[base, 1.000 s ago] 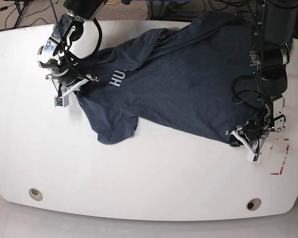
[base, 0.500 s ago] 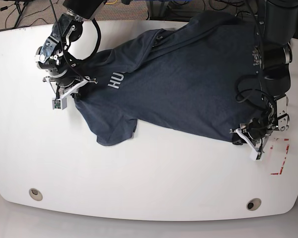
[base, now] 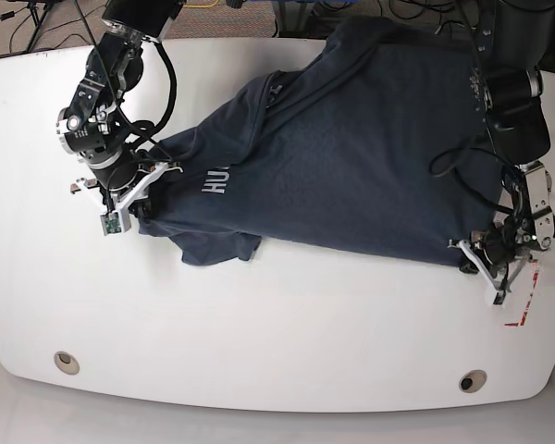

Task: Layout the t-shirt on the table in an organized manner, then fold the t-shirt properly
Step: 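Lift the shirt high with both grippers and swing it outward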

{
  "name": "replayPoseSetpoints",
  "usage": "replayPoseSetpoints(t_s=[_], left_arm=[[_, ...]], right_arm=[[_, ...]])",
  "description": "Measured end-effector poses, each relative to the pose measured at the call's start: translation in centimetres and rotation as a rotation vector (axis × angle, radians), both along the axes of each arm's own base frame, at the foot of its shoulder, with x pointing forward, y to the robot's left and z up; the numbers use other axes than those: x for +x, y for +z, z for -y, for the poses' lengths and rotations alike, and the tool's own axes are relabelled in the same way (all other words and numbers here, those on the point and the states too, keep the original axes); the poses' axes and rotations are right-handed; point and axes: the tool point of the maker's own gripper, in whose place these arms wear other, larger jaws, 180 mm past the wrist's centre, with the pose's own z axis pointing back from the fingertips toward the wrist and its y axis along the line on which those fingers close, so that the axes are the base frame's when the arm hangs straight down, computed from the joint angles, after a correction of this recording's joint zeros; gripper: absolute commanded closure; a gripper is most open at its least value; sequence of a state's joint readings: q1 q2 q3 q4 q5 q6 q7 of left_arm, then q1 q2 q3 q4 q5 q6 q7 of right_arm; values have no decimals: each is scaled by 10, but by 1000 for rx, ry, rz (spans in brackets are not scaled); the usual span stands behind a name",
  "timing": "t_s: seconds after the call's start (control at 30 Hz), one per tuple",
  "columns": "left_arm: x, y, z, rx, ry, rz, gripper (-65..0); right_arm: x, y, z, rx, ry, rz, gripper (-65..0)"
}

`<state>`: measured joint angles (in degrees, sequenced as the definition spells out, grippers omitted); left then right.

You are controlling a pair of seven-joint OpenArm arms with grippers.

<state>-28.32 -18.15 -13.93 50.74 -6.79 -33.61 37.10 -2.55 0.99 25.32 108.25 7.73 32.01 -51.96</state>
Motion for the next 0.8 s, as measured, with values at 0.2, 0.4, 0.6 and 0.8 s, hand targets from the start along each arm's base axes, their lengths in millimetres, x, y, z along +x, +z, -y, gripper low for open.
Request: replayPoseSetpoints(t_s=[0.2, 0.4, 0.6, 0.8], left_arm=[[22, 60, 2, 48, -18, 122, -6], [31, 117, 4, 121, -15, 212, -6], [36, 218, 2, 201, 7, 449, -6], [29, 315, -4, 285, 55, 650, -6]], right_arm=[[31, 34, 12, -87, 46, 80, 0], [64, 80, 14, -192, 121, 177, 0], [98, 142, 18, -328, 177, 279, 0], [129, 231, 15, -440, 218, 458, -2]])
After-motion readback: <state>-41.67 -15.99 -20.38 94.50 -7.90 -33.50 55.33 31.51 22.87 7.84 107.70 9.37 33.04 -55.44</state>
